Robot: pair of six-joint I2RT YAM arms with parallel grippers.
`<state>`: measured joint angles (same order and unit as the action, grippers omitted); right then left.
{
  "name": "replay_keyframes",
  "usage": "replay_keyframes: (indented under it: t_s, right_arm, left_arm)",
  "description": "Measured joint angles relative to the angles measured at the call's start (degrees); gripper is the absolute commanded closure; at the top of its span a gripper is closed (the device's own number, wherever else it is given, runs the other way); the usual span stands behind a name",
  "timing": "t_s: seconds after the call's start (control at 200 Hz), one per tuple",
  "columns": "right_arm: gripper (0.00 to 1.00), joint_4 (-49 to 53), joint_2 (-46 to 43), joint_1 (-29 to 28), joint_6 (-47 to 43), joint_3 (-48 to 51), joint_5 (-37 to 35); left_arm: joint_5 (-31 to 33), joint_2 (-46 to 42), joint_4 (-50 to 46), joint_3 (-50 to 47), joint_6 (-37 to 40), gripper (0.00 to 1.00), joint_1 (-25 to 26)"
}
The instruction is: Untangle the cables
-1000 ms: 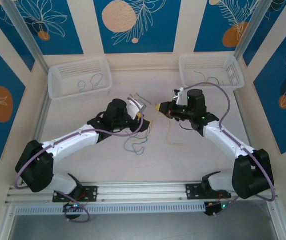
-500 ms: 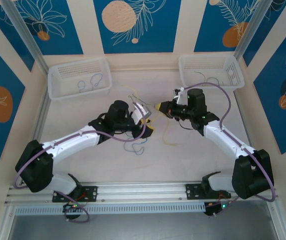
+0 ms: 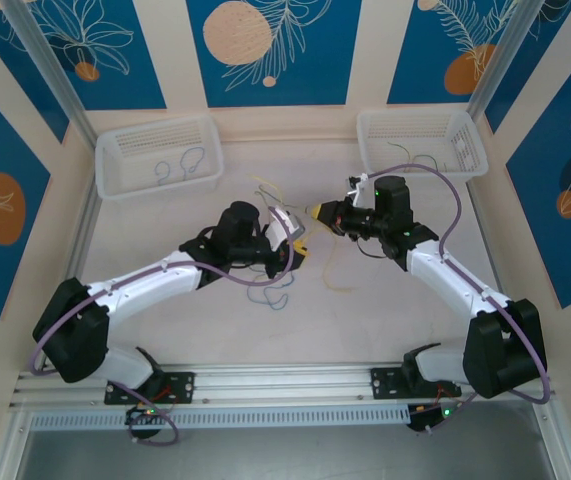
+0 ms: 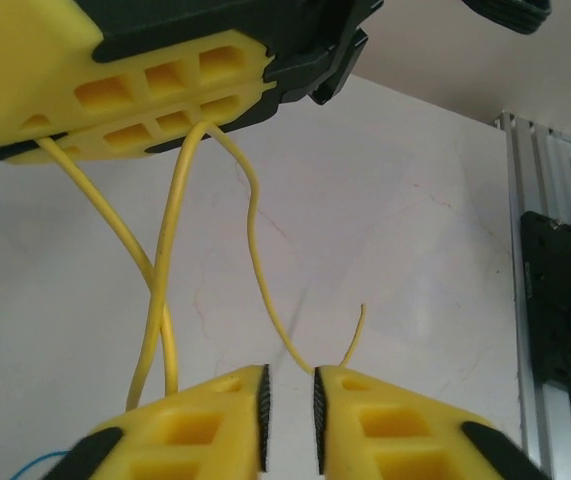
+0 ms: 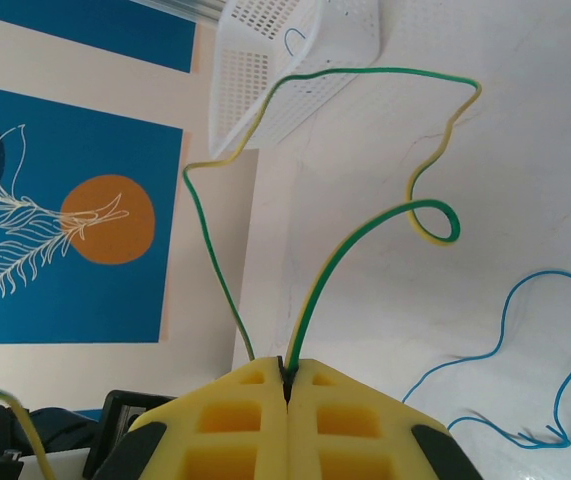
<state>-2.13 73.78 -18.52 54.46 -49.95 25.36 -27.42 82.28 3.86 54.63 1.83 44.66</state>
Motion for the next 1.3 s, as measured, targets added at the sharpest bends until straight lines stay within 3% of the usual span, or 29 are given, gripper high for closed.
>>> replay_keyframes:
  t_s: [0.06,0.28,0.525,0.725,0.795,0.85,0.925,1.07,1.18,1.295]
  right_arm:
    - [1.0,0.0,0.0,0.1,0.0,0.0,0.1]
    - [1.0,0.2,-0.1,0.9,-0.1,0.0,-0.3]
    - [1.0,5.8,-0.7,2.4,-3.4,0.0,-5.3]
    - [1.0,8.0,-1.9,6.3,-4.7,2.0,-7.2]
    - [1.0,8.0,-2.2,7.8,-4.8,3.0,-6.9]
    - [1.0,7.8,-2.3,8.5,-4.8,3.4,-6.3]
    - [1.0,7.3,-2.5,8.3,-4.8,3.6,-5.3]
    - [1.0,6.4,-3.6,7.4,-4.8,3.6,-4.2]
    - [1.0,6.1,-4.9,7.4,-4.9,3.6,-4.2]
    - [1.0,6.1,-5.9,8.0,-5.0,3.6,-4.2]
  left_arm:
    - [0.1,0.0,0.0,0.0,0.1,1.0,0.0]
    - [0.5,0.0,0.0,0.0,0.2,1.0,0.0]
    - [0.9,-0.5,0.0,0.0,0.2,1.0,0.0]
    - [1.1,-1.2,0.0,0.0,0.2,1.0,0.0]
    - [1.6,-1.2,-0.1,0.0,0.3,0.71,0.1]
    - [2.2,-1.2,-0.1,0.0,0.2,0.66,0.1]
    - [3.3,-1.2,-0.4,0.0,0.3,0.46,0.1]
    - [5.8,-1.2,-1.0,0.0,0.3,0.44,0.1]
    - [9.0,-2.1,-1.0,-1.2,1.4,0.31,0.1]
    - [12.3,-6.3,-1.3,-4.9,2.4,0.27,0.0]
